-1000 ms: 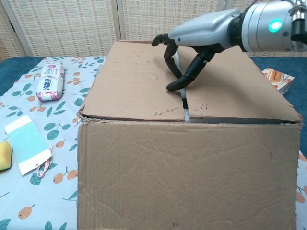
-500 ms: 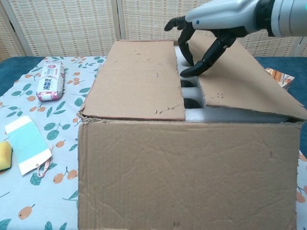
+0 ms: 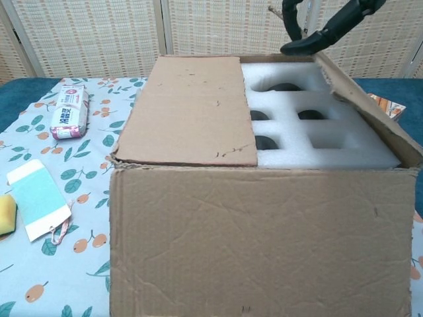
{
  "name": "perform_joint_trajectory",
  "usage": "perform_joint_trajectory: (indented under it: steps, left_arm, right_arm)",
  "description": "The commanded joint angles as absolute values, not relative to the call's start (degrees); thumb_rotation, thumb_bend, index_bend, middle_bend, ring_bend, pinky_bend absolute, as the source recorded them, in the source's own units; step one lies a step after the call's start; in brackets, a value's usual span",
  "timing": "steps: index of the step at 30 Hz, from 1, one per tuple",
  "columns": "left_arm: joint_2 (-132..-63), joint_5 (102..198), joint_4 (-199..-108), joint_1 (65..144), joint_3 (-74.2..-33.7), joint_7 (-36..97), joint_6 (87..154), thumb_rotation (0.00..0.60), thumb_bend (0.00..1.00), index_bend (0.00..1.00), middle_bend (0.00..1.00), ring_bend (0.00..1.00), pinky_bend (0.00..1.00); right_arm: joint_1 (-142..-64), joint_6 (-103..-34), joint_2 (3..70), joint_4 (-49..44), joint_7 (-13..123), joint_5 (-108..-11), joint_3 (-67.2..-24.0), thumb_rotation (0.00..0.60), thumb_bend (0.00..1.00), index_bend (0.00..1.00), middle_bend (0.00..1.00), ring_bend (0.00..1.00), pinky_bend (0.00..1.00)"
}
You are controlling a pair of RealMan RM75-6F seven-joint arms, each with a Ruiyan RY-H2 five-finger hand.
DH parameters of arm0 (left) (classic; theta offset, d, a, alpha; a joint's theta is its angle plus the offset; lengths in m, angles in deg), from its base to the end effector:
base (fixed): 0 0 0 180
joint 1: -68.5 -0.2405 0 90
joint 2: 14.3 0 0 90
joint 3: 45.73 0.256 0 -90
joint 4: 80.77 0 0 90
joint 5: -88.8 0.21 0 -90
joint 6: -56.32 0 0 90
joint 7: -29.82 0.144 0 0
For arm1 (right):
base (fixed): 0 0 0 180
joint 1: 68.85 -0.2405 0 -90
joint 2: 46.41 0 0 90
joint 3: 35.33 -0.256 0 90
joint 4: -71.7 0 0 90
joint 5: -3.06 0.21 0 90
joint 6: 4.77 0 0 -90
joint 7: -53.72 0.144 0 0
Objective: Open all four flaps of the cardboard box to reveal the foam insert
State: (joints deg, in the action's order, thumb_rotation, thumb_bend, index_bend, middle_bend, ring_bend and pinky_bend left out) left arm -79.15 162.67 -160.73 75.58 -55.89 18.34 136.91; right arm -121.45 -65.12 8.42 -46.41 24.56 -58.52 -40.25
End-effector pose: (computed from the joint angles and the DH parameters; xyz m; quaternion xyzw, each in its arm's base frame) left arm -0.3625 0.2200 0.2061 -0.4988 -0.4032 -0.4012 0.6540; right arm -0.0744 -0.3169 0.1247 0.8009 -0.2254 0.3595 0.4224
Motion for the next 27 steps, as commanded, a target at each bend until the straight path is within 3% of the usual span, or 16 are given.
perform_joint_trajectory:
  steps: [1, 14, 27]
  left_arm:
    - [-79.6, 162.0, -160.9, 76.1, -56.1, 20.2, 136.3, 0.6, 0.63, 0.0, 0.0, 0.0, 0.0]
    - [-82.5, 158.4, -161.7, 79.4, -56.3, 30.0, 131.4, 0.6, 0.63, 0.0, 0.0, 0.0, 0.0]
    - [-81.6, 155.9, -165.3, 81.1, -57.1, 36.1, 130.2, 0.6, 0.63, 0.0, 0.0, 0.0, 0.0]
  right_arm:
    - [-117.9, -67.6, 5.1, -47.7, 28.0, -62.9, -39.6, 0.302, 0.29, 0.53, 0.0, 0.0, 0.0]
    - [-102.7, -79.0, -5.1, -42.4, 47.9, -82.2, -36.1, 0.301, 0.29, 0.53, 0.0, 0.0, 0.0]
    - [-94.0, -84.6, -2.0, -27.9, 60.2, -89.4, -34.2, 0.301, 0.29, 0.53, 0.0, 0.0, 0.0]
